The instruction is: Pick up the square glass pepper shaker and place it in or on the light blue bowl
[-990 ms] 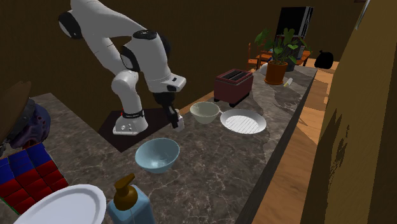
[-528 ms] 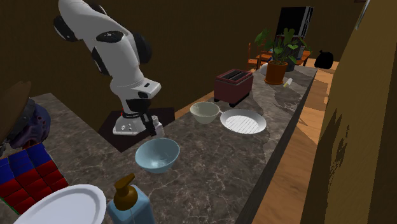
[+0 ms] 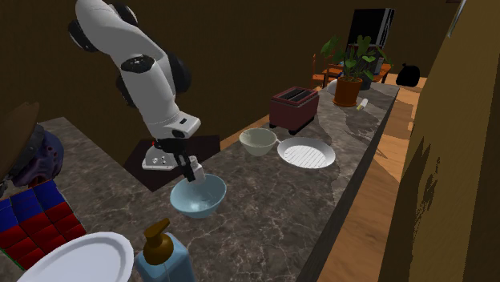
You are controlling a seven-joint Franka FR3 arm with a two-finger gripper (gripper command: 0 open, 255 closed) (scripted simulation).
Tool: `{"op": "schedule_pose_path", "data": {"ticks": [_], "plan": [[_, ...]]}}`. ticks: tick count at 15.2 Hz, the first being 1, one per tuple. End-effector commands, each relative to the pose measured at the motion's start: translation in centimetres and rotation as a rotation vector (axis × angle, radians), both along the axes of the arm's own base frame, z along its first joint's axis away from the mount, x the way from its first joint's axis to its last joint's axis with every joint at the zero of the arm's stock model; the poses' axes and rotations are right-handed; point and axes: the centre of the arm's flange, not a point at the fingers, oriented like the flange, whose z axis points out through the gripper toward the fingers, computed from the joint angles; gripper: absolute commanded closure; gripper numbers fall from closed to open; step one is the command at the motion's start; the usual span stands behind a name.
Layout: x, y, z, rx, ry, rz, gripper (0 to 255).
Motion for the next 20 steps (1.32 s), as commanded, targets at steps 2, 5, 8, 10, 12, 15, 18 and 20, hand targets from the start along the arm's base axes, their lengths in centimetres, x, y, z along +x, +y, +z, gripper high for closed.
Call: {"op": "schedule_pose_path", "data": {"ticks": [2, 5, 8, 10, 12, 15, 18, 20], "plan": [[-0.1, 0.0, -1.7, 0.0, 0.0, 0.0, 255], [-0.1, 0.0, -3.3, 0.0, 0.0, 0.0, 255], [-0.1, 0.0, -3.8, 0.0, 0.0, 0.0, 255], [-0.1, 0.0, -3.8, 0.0, 0.0, 0.0, 255], [-0.1, 0.0, -3.8, 0.0, 0.0, 0.0, 255], [-0.1, 0.0, -3.8, 0.0, 0.0, 0.0, 0], [-0.1, 0.0, -3.8, 0.0, 0.0, 0.0, 0], [-0.3, -0.1, -2.5, 0.0, 0.0, 0.0, 0]]}}
